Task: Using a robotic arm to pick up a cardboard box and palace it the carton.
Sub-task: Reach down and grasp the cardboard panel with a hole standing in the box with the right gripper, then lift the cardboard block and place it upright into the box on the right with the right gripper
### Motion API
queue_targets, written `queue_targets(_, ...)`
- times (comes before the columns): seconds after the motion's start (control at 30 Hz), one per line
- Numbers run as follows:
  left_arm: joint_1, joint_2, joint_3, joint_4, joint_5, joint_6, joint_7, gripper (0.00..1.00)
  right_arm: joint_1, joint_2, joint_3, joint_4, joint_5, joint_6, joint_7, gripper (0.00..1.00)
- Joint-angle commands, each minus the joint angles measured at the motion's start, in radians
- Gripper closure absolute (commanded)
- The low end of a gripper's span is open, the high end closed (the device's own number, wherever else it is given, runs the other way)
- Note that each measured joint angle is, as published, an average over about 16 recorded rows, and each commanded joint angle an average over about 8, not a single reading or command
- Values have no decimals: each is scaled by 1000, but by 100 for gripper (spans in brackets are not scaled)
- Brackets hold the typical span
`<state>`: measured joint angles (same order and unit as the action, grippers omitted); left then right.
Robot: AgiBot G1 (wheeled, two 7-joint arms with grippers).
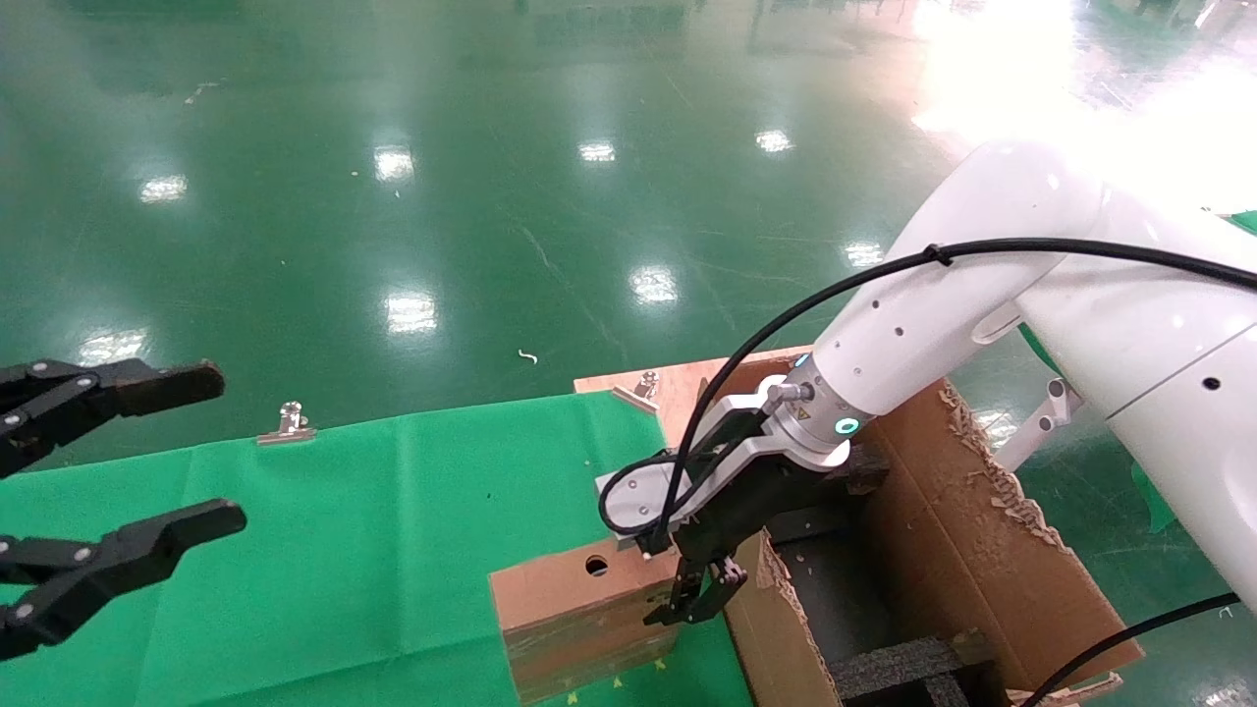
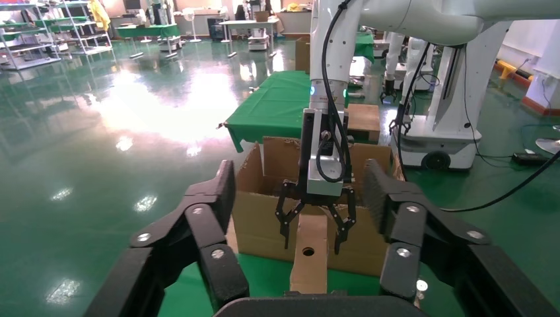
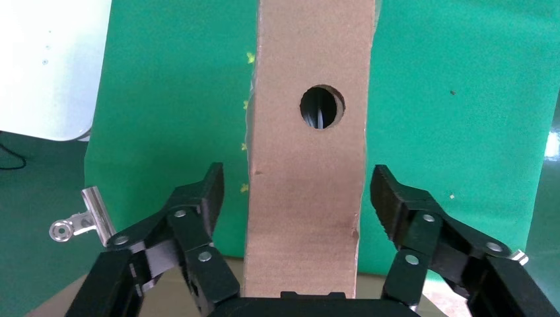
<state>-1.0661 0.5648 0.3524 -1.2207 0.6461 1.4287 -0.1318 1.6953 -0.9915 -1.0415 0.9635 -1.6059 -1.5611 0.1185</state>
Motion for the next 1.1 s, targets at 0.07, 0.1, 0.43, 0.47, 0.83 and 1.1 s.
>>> queue_targets(0.07, 0, 0, 0, 0, 0, 0, 0, 0, 0, 1, 1, 1, 0, 0, 0, 100)
queue_targets(0.1, 0, 0, 0, 0, 0, 0, 0, 0, -1, 1, 1, 2, 0, 0, 0, 100)
queue_targets(0.43, 0, 0, 0, 0, 0, 0, 0, 0, -1, 2, 2, 4, -1, -1, 1, 100)
queue_targets(0.47, 0, 0, 0, 0, 0, 0, 0, 0, -2, 2, 2, 4, -1, -1, 1, 100)
queue_targets(0.83, 0, 0, 0, 0, 0, 0, 0, 0, 42, 22, 34, -46, 39, 15, 11, 100)
queue_targets(1.1, 0, 0, 0, 0, 0, 0, 0, 0, 222, 52, 68, -155, 71, -14, -47, 100)
